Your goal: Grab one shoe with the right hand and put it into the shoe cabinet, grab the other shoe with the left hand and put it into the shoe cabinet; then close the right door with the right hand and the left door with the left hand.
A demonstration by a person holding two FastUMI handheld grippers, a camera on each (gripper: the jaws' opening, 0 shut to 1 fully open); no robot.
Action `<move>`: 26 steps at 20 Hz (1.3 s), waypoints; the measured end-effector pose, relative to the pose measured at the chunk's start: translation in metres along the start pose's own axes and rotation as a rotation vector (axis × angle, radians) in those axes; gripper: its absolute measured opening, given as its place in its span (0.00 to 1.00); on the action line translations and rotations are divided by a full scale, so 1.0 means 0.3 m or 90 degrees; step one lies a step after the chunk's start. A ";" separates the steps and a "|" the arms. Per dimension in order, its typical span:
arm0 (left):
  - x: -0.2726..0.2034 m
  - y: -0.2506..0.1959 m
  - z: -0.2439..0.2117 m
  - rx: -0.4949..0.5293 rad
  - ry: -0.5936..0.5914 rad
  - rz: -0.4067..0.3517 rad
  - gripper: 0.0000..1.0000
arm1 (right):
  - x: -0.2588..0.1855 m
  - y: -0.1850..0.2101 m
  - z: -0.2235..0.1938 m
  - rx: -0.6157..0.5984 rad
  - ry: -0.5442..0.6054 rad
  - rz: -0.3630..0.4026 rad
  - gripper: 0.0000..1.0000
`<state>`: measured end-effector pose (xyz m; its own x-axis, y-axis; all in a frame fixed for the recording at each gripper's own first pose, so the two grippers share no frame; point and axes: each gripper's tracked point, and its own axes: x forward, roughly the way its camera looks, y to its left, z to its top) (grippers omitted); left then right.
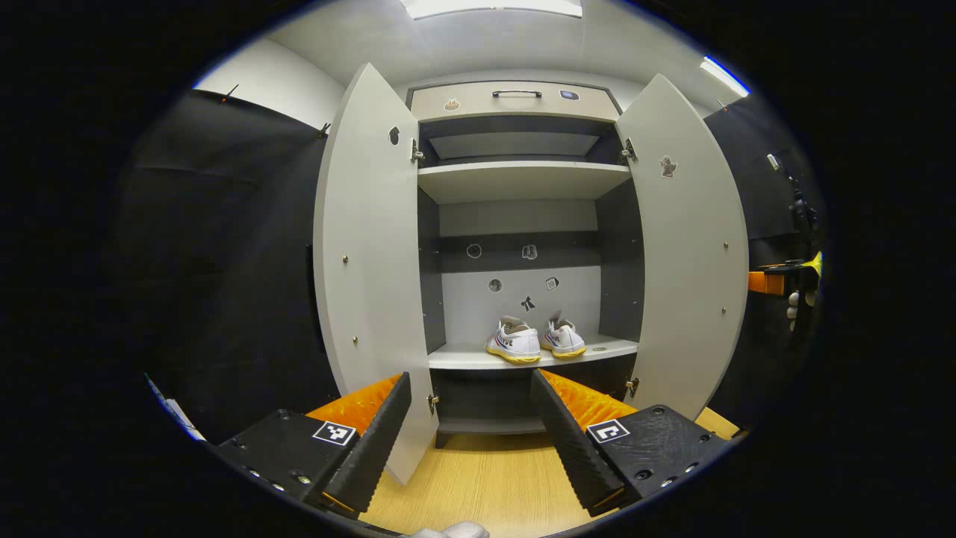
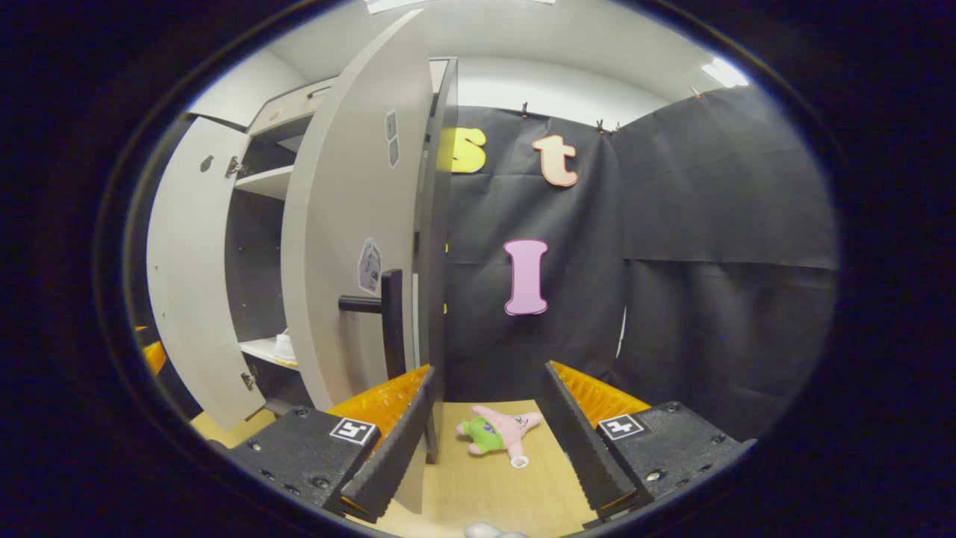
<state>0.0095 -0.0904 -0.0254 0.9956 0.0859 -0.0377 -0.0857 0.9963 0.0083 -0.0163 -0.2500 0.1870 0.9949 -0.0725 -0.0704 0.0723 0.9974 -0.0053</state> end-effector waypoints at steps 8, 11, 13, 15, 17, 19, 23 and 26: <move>-0.011 0.049 -0.013 0.000 0.008 0.008 0.96 | -0.008 0.236 0.003 -0.004 -0.003 0.075 0.93; -0.024 0.076 -0.016 0.000 0.013 0.015 0.96 | 0.010 0.321 0.001 0.008 -0.001 0.106 0.93; -0.030 0.094 -0.012 -0.001 0.012 0.020 0.96 | 0.032 0.362 0.004 0.010 -0.006 0.112 0.93; -0.044 0.111 -0.007 0.000 0.009 0.024 0.96 | 0.050 0.406 0.004 0.012 -0.007 0.126 0.93; -0.050 0.123 -0.004 0.002 0.007 0.026 0.96 | 0.059 0.459 0.001 0.011 -0.003 0.146 0.86; -0.055 0.134 -0.001 0.002 0.006 0.027 0.96 | 0.045 0.477 -0.005 0.014 -0.001 0.159 0.97; -0.072 0.165 0.005 -0.001 0.002 0.028 0.96 | -0.011 0.514 0.008 0.007 -0.014 0.160 1.00; -0.071 0.179 0.003 -0.005 0.003 0.021 0.96 | -0.059 0.536 -0.005 0.001 -0.009 0.163 1.00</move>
<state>-0.0163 -0.0386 -0.0231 0.9920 0.1191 -0.0419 -0.1191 0.9929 0.0018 -0.0224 -0.0884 0.1860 0.9817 0.1821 -0.0551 -0.1817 0.9833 0.0123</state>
